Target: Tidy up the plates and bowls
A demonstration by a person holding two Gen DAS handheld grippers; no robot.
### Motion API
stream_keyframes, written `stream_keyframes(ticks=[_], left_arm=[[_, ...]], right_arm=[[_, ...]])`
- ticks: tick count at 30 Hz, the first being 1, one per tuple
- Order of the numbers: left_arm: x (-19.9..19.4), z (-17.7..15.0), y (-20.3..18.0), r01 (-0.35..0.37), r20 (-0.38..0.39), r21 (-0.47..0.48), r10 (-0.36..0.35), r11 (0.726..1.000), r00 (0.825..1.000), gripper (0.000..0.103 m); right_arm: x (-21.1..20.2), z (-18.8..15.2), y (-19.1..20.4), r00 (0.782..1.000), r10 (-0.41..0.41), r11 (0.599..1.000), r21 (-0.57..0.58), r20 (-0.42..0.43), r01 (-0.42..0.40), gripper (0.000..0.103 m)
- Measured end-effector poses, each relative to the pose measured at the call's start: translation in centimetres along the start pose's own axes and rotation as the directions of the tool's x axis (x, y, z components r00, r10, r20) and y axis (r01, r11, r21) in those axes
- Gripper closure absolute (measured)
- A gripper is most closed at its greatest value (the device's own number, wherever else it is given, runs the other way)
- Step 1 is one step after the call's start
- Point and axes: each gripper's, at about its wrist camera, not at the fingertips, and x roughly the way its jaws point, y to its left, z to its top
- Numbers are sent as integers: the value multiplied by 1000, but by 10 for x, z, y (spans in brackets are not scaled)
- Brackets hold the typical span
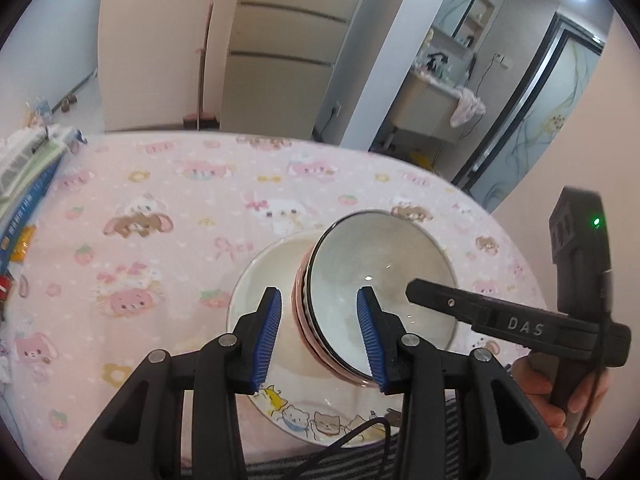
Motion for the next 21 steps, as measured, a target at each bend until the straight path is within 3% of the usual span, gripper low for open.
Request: stream_keyframes(ticks=[8, 12, 14, 19, 21], left_arm=[[-74, -6, -21, -35, 151, 68, 24, 997, 988, 62], [-118, -16, -31, -53, 214, 76, 35, 996, 976, 62], [-144, -25, -37, -72, 264, 82, 48, 994, 963, 57], [-195, -45, -52, -128, 369, 121, 75, 984, 926, 46], [-216, -53, -58, -162, 434, 133, 90, 978, 896, 27]], right_arm=[[-51, -14, 19, 993, -64, 996, -60, 97, 70, 57], [-93, -30, 36, 971, -78, 989, -108, 226, 104, 55], [-114, -40, 49, 947, -86, 980, -145, 310, 136, 51], [-171, -65, 73, 851, -83, 960, -189, 519, 208, 47], [-192, -75, 83, 803, -62, 951, -210, 592, 228, 46]])
